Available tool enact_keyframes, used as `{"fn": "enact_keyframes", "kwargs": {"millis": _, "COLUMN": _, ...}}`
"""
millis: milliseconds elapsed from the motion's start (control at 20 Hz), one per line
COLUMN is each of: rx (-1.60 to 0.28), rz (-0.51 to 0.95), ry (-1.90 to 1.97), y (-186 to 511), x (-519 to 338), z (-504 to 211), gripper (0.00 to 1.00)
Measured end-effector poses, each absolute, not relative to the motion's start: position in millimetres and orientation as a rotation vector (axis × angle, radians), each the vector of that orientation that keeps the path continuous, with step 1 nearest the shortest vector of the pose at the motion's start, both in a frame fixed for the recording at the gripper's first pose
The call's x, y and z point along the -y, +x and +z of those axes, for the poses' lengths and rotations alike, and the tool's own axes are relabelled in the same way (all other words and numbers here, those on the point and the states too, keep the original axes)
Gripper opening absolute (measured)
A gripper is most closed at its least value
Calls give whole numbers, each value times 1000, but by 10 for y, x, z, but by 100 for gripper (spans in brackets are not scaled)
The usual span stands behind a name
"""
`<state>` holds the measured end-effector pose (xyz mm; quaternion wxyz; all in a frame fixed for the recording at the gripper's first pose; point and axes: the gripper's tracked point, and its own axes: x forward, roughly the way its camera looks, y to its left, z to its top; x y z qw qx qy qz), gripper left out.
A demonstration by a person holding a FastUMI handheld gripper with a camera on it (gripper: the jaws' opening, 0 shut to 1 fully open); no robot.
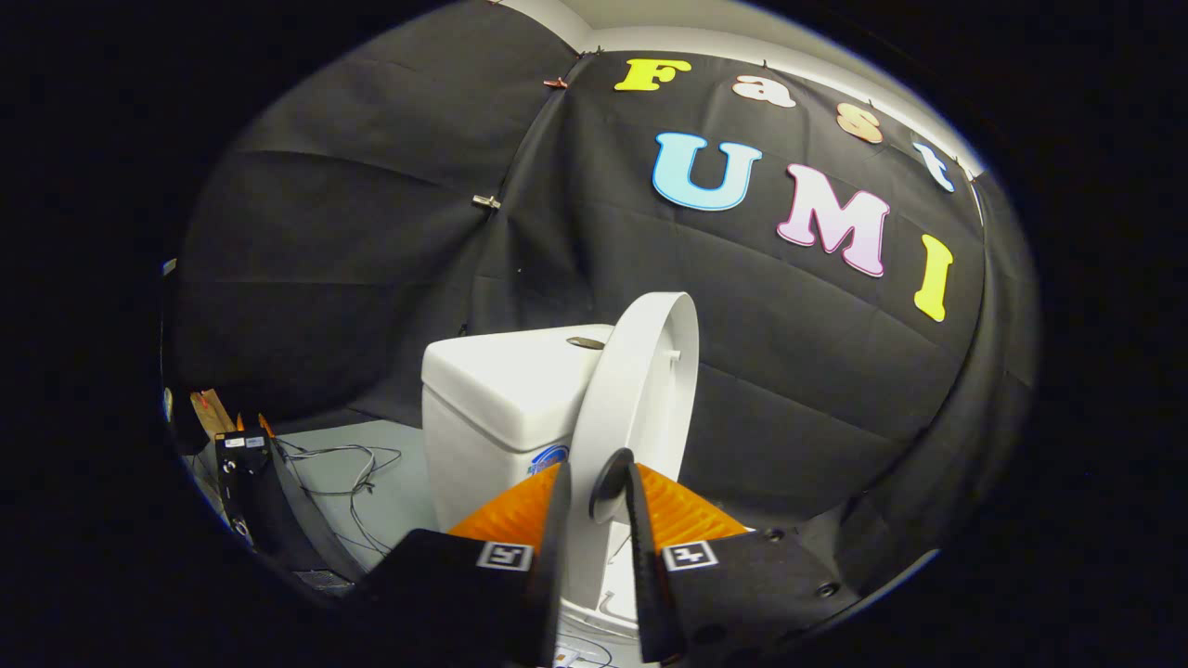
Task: Open the toilet lid.
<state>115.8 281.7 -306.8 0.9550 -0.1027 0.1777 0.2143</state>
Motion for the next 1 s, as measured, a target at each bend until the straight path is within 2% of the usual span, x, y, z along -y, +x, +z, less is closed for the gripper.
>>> {"fn": "enact_keyframes", "kwargs": {"millis": 50, "rx": -362, "rz": 438, "ry": -192, "y": 1136, "x": -2795, "z": -3019, "gripper": 44}}
{"fn": "enact_keyframes", "kwargs": {"millis": 100, "rx": -349, "rz": 437, "ry": -172, "y": 1121, "x": -2783, "z": -2937, "gripper": 47}}
{"fn": "enact_keyframes", "kwargs": {"millis": 350, "rx": -284, "rz": 391, "ry": -135, "y": 1050, "x": -2536, "z": -2439, "gripper": 94}}
{"fn": "enact_keyframes", "kwargs": {"millis": 400, "rx": -279, "rz": 374, "ry": -128, "y": 1024, "x": -2448, "z": -2349, "gripper": 98}}
{"fn": "enact_keyframes", "kwargs": {"millis": 1000, "rx": -228, "rz": 166, "ry": -19, "y": 516, "x": -1056, "z": -1214, "gripper": 99}}
